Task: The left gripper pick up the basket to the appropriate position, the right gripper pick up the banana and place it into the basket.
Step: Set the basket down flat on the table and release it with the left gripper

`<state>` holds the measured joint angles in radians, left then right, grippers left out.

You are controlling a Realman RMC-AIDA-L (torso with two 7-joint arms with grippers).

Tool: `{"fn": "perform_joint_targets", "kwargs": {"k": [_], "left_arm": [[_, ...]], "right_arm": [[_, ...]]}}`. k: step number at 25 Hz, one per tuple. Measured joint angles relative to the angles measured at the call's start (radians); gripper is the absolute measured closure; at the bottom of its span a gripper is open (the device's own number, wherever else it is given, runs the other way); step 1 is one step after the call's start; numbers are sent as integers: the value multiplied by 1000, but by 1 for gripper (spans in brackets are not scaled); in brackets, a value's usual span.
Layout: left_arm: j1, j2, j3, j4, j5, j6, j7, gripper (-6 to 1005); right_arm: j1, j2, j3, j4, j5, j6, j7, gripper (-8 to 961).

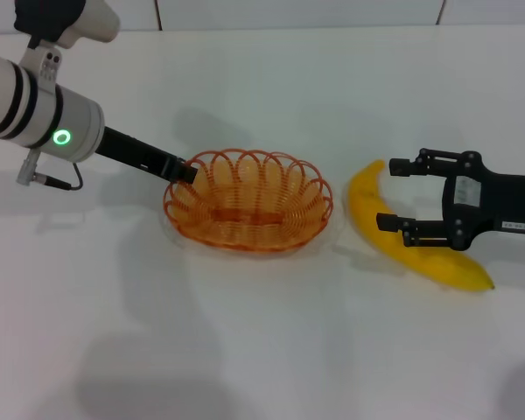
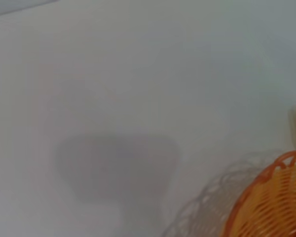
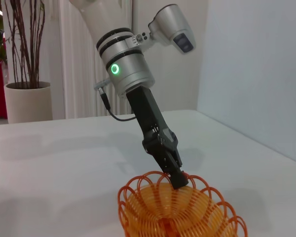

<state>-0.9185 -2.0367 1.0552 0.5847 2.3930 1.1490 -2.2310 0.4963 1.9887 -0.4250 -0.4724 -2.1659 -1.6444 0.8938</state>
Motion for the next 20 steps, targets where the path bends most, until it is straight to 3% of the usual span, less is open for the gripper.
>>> {"fn": "perform_joint_targets", "kwargs": {"k": [20], "left_arm": [[5, -2, 0, 33, 8, 5, 13, 770]], "right_arm": [[-6, 0, 0, 0, 0, -3, 2, 166]]}}
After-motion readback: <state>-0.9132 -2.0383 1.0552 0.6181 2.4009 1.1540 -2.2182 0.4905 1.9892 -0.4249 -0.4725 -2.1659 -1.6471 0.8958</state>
